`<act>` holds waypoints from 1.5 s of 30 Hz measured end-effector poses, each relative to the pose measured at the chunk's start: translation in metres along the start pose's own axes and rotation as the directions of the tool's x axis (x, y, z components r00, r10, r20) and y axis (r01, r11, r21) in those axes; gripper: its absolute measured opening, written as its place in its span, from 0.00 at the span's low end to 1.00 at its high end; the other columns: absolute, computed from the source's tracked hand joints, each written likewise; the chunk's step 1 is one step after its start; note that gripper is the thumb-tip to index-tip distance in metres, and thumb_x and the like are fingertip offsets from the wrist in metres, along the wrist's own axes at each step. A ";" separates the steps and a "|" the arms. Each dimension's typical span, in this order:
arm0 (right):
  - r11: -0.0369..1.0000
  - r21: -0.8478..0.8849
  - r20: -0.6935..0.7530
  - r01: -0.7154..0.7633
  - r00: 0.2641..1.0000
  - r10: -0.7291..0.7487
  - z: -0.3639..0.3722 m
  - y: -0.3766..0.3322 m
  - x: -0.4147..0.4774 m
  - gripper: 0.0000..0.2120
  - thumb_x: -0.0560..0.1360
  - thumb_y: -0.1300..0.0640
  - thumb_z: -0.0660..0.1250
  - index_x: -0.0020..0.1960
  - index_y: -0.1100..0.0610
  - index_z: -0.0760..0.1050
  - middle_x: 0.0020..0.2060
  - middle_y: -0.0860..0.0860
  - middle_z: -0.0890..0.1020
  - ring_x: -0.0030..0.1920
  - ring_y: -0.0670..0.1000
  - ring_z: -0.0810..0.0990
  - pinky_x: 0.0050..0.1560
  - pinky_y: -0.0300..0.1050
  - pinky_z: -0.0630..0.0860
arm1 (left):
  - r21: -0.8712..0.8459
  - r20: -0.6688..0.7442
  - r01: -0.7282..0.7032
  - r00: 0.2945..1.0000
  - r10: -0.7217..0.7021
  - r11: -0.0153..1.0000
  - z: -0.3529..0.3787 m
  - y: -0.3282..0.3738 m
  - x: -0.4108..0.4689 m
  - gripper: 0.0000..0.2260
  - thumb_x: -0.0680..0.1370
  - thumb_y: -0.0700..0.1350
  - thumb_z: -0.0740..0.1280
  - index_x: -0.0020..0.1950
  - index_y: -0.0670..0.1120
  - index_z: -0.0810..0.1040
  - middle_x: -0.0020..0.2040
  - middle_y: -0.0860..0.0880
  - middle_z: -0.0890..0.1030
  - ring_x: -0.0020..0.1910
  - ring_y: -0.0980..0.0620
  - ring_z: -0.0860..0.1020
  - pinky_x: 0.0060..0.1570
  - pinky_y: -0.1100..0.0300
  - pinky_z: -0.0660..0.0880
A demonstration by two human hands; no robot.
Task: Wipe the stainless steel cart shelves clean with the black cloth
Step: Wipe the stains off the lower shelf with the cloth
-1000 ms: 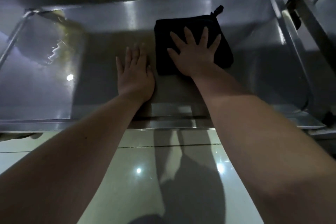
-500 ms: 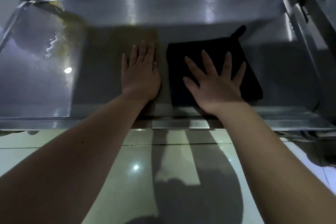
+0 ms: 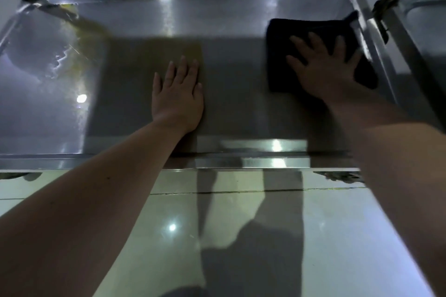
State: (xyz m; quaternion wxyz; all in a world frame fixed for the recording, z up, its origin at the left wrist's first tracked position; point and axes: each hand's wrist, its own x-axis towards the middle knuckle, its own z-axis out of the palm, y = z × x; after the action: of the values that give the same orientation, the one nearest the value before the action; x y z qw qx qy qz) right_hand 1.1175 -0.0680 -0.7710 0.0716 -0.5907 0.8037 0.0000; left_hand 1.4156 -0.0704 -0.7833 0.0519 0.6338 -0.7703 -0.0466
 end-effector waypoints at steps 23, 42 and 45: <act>0.994 0.019 0.005 -0.103 0.995 0.103 0.006 0.040 -0.077 0.25 0.78 0.32 0.45 0.75 0.29 0.45 0.79 0.40 0.48 0.78 0.62 0.42 0.71 0.71 0.37 | 0.034 -0.001 -0.009 1.000 0.009 0.999 0.004 0.000 0.002 0.25 0.83 0.51 0.48 0.80 0.51 0.50 0.80 0.51 0.50 0.79 0.47 0.47 0.74 0.45 0.42; 0.980 -0.017 0.028 -0.200 0.979 0.200 0.019 0.049 -0.127 0.27 0.77 0.31 0.45 0.74 0.29 0.43 0.79 0.40 0.48 0.78 0.63 0.43 0.71 0.71 0.37 | 0.051 0.075 -0.039 0.997 0.035 0.998 -0.001 -0.001 0.001 0.25 0.83 0.54 0.45 0.80 0.51 0.47 0.80 0.49 0.49 0.79 0.46 0.45 0.74 0.42 0.41; 0.967 -0.044 0.056 -0.252 0.966 0.254 0.019 0.051 -0.127 0.26 0.78 0.32 0.43 0.74 0.29 0.41 0.79 0.40 0.45 0.77 0.63 0.40 0.70 0.72 0.36 | 0.051 0.099 -0.039 0.994 0.034 0.998 -0.003 0.001 0.000 0.26 0.83 0.55 0.46 0.80 0.50 0.47 0.81 0.49 0.48 0.79 0.45 0.44 0.74 0.42 0.40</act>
State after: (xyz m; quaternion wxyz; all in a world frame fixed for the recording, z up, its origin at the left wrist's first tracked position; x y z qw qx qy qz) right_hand 1.1079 0.0698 -0.7797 0.0850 -0.4842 0.8698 0.0418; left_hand 1.4149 -0.0701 -0.7802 -0.0021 0.6176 -0.7845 -0.0564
